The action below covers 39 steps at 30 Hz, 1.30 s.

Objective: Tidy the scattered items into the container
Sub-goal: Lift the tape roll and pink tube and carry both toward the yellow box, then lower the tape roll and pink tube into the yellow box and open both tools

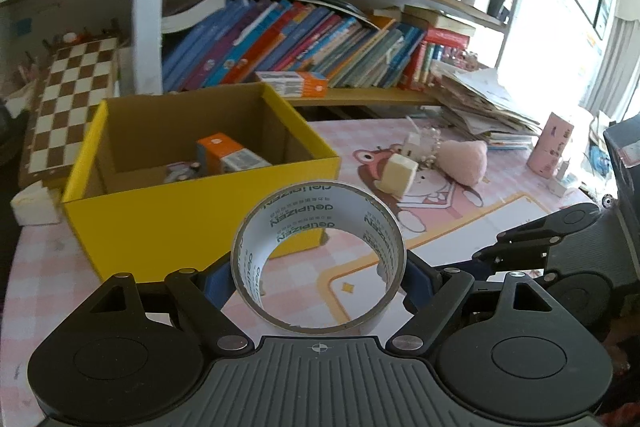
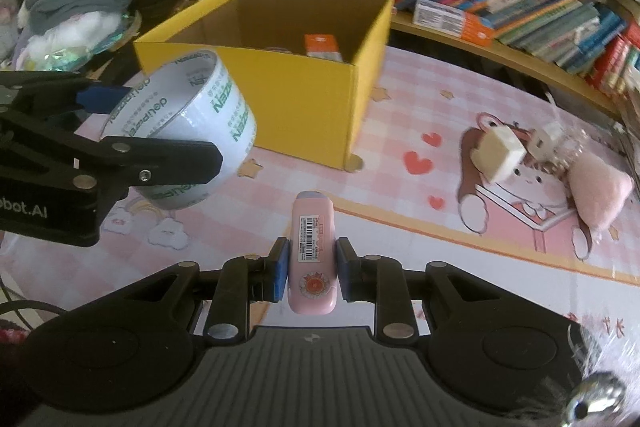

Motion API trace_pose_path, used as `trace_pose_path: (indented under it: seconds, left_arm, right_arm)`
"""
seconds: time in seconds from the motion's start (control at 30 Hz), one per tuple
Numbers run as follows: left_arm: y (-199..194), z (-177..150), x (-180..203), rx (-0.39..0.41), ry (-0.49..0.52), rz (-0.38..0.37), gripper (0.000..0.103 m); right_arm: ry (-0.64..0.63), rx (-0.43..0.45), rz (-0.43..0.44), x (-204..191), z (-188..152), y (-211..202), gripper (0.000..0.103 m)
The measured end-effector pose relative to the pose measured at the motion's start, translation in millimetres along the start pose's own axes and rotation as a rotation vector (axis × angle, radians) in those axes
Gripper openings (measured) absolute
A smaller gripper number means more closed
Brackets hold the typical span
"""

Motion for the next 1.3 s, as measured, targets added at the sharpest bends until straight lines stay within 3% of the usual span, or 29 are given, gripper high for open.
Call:
trace_pose_path:
  seconds: [0.63,1.3]
  left_arm:
    - [-28,5,-41,0.093,-0.088,0.060,0.085]
    - [-15,41,-68,0.171,-0.098,0.067,0.085]
  right_arm:
    - [-0.084,0.053,0.057,-33,32,1,0.023]
    - [-0.112,0.124,0.026,-21,87,-1,0.023]
Point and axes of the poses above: each gripper's, at about its wrist camera, not at the fingertips, and y roughly the way its jaws point, x to its right, z to its top, the point moved 2 cm from there along y, roughly the way its jaws point, and after that the axes turned 1 degree about y, right-handed, at the moved point
